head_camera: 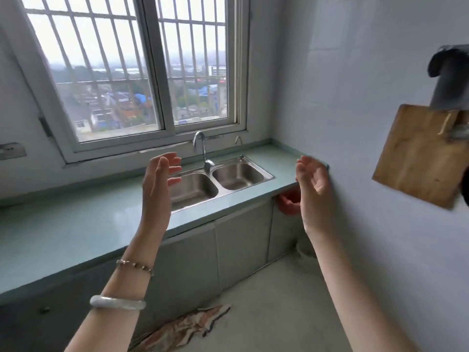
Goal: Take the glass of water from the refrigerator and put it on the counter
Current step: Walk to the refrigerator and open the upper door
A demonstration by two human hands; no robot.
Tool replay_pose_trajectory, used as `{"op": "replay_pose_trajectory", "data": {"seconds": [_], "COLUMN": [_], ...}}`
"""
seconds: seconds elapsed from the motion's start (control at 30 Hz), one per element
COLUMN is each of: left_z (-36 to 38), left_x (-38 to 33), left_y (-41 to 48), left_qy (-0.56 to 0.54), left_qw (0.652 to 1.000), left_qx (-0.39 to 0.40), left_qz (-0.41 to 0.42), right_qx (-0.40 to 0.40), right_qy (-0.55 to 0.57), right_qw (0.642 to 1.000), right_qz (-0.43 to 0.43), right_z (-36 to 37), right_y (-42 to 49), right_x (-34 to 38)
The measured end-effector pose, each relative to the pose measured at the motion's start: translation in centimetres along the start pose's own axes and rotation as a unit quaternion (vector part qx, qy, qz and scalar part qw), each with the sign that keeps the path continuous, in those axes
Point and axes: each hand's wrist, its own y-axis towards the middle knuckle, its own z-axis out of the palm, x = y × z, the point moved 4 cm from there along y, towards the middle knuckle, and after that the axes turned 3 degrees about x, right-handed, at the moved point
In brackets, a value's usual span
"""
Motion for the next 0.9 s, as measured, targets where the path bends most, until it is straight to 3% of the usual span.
{"op": "replay_pose_trajectory", "data": {"seconds": [0.2,0.33,0.63,0.9], "left_z": [15.8,25.3,37.7,41.6], "left_x": [1.5,1.0,-4.5,-10.9], "left_y": [1.7,-0.2,-9.7,-22.3], "left_qy": [-0.128,-0.198,-0.332,-0.395], "left_qw": [0.977,0.939,0.810,0.691], "left_qx": [0.171,0.278,0.479,0.598], "left_qz": [-0.009,-0.037,-0.060,-0.092], "right_qx": [-0.177,-0.286,-0.496,-0.634], "right_qy": [-0.108,-0.168,-0.261,-0.320], "right_qw": [0.978,0.942,0.820,0.695], "right_qz": [-0.031,-0.051,-0.112,-0.113], "right_z": [-12.2,-19.0,-25.5,-26.2], "right_y": [0.0,-3.1,-15.2,-27.8], "right_x": [3.0,6.5,14.3,20.5]}}
